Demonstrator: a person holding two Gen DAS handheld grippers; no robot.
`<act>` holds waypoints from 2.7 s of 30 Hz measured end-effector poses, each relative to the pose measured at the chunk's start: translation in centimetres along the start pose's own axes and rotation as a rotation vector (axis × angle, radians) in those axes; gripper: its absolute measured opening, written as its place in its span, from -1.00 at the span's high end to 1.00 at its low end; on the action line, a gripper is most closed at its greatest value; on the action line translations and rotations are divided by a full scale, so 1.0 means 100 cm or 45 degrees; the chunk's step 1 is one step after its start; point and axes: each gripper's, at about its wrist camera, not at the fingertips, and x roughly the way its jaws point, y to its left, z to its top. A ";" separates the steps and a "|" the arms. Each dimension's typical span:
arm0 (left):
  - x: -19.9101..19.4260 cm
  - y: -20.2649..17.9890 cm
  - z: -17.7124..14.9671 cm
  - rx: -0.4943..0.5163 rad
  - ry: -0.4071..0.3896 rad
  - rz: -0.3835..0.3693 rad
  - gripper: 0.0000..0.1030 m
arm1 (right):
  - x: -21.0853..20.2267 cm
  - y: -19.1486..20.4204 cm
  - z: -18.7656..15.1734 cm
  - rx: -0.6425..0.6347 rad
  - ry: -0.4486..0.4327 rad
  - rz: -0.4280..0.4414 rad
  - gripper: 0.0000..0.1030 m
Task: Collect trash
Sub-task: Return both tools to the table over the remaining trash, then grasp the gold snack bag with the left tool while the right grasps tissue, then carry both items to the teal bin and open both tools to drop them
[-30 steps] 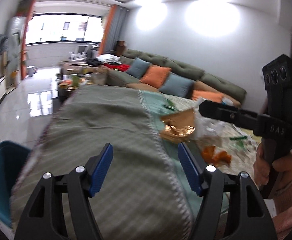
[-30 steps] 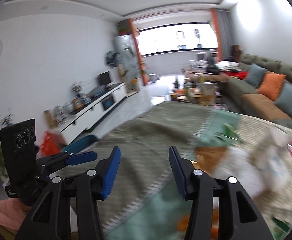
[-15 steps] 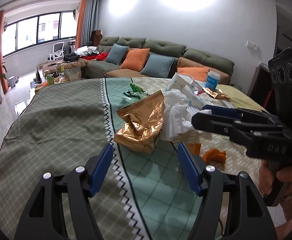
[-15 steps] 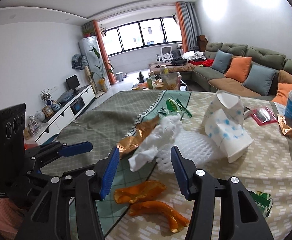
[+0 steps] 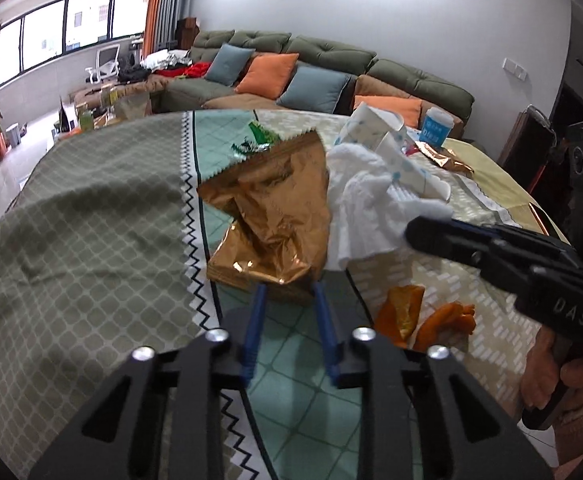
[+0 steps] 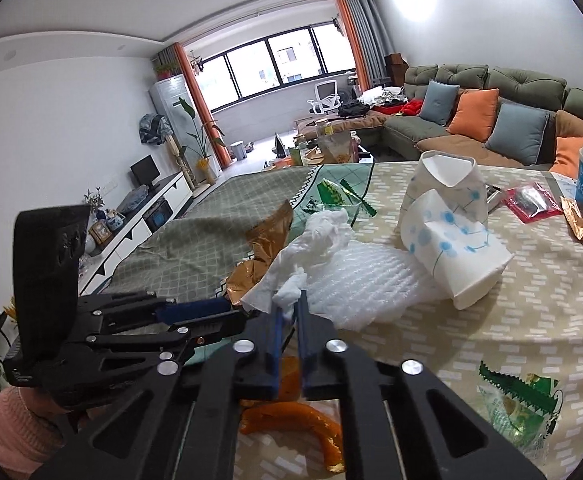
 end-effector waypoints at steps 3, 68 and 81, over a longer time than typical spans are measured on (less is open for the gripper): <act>0.002 0.002 0.000 -0.025 0.014 0.002 0.83 | -0.004 0.001 0.002 0.008 -0.014 0.012 0.91; -0.086 0.076 -0.046 -0.295 -0.146 -0.035 0.71 | 0.001 0.067 0.032 -0.096 -0.025 0.379 0.92; -0.207 0.158 -0.111 -0.544 -0.347 0.351 0.71 | 0.054 0.171 0.036 -0.280 0.090 0.677 0.92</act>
